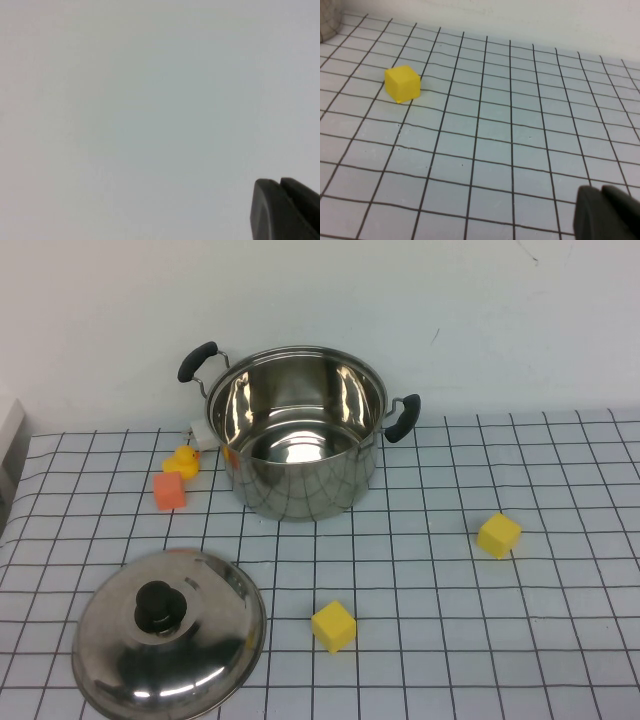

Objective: Cover the pot

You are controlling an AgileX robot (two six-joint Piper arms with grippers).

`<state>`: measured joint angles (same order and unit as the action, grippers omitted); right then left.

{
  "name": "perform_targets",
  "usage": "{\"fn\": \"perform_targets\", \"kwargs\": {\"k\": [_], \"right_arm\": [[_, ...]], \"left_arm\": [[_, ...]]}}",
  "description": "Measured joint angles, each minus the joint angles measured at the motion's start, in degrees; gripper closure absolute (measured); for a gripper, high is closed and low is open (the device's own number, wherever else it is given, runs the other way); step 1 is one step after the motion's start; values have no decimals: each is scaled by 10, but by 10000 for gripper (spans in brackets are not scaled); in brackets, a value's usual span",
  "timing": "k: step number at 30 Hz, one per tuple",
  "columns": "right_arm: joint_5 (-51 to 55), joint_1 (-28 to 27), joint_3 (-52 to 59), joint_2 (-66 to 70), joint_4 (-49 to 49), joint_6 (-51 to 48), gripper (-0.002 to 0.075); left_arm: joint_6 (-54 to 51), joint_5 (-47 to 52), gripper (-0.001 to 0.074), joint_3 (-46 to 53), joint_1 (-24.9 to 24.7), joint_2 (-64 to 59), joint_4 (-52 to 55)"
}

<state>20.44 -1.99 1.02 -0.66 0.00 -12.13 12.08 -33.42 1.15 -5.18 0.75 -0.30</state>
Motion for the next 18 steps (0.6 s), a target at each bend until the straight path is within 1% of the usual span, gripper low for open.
{"fn": "perform_targets", "kwargs": {"k": [1,3,5,7,11,14,18], "right_arm": [[0,0,0,0,0,0,717],[0,0,0,0,0,0,717],[0,0,0,0,0,0,717],[0,0,0,0,0,0,717],[0,0,0,0,0,0,717],[0,0,0,0,0,0,717],[0,0,0,0,0,0,717]], "left_arm": [[-1,9,736,-2,0,1,-20],[-9,72,736,-26,0,1,-64],[-46,160,736,-77,0,-10,-116],[-90,205,736,-127,0,-43,-143],[-121,215,736,-209,0,-149,-159],[-121,213,736,-241,0,-241,-163],[-121,150,736,-247,0,-353,-167]]}}
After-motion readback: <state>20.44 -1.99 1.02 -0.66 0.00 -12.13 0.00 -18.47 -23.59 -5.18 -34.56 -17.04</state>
